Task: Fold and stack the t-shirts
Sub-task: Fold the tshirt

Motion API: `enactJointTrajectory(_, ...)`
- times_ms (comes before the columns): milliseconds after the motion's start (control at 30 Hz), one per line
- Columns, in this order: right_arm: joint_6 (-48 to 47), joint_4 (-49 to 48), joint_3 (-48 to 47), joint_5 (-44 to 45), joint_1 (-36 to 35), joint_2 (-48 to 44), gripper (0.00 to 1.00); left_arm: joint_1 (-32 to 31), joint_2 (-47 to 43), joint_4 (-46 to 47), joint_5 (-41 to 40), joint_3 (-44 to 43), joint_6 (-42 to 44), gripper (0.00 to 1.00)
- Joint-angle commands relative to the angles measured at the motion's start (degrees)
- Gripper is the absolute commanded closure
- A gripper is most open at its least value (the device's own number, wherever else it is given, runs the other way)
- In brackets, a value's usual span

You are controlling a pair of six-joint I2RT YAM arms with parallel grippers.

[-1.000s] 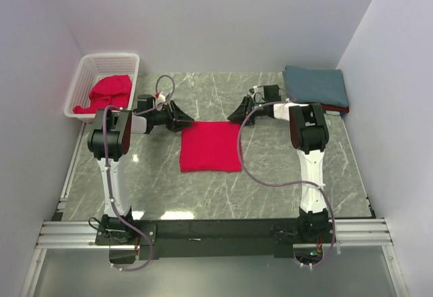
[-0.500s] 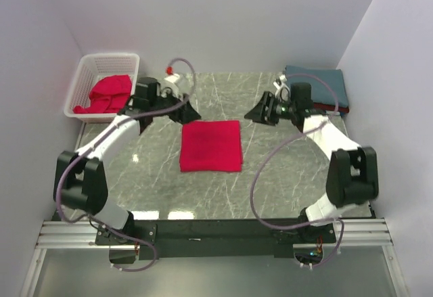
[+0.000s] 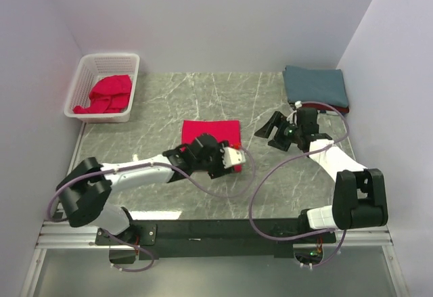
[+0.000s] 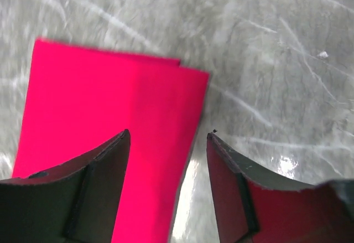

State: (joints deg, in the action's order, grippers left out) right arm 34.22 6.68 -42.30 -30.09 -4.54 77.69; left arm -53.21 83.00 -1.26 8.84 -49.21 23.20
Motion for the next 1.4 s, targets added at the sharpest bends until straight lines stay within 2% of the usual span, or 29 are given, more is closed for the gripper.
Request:
enactJointTrajectory(0, 5.49, -3.07, 0.29, 1.61, 1.98, 1.32, 0.13, -4.26, 3.46, 9.42, -5.32, 1.31, 5.62, 0.38)
enactJointTrajectory(167, 9.81, -3.60, -0.23, -2.69, 4.27, 7.20, 0.14, -8.83, 9.36, 13.82, -6.82, 0.61, 8.87, 0.46)
enactJointTrajectory(600, 10.96, -6.50, 1.43, -3.13, 4.36, 9.67, 0.14, -9.28, 19.91, 18.39, -7.87, -2.30, 11.34, 0.57)
enactJointTrajectory(700, 11.22, -6.50, 1.26, -3.75, 4.27, 10.72, 0.15, -9.02, 21.40, 19.18, -7.96, -2.55, 11.08, 0.65)
enactJointTrajectory(800, 11.84, -8.15, 1.78, -4.37, 4.27, 11.60, 0.16, -8.66, 22.47, 18.22, -7.96, -3.87, 10.11, 0.78)
enactJointTrajectory(900, 11.93, -9.05, 1.88, -4.89, 4.27, 12.22, 0.16, -7.96, 22.21, 17.08, -8.05, -5.02, 9.58, 0.99)
enactJointTrajectory(1033, 12.36, -10.80, 2.14, -4.10, 3.39, 13.53, 0.16, -5.86, 18.70, 15.76, -5.25, -6.16, 7.48, 0.99)
enactJointTrajectory(1367, 19.74, -19.06, 0.82, -9.73, -1.52, 20.92, 0.13, -3.65, 9.20, 12.33, 0.82, -5.54, 2.55, 0.99)
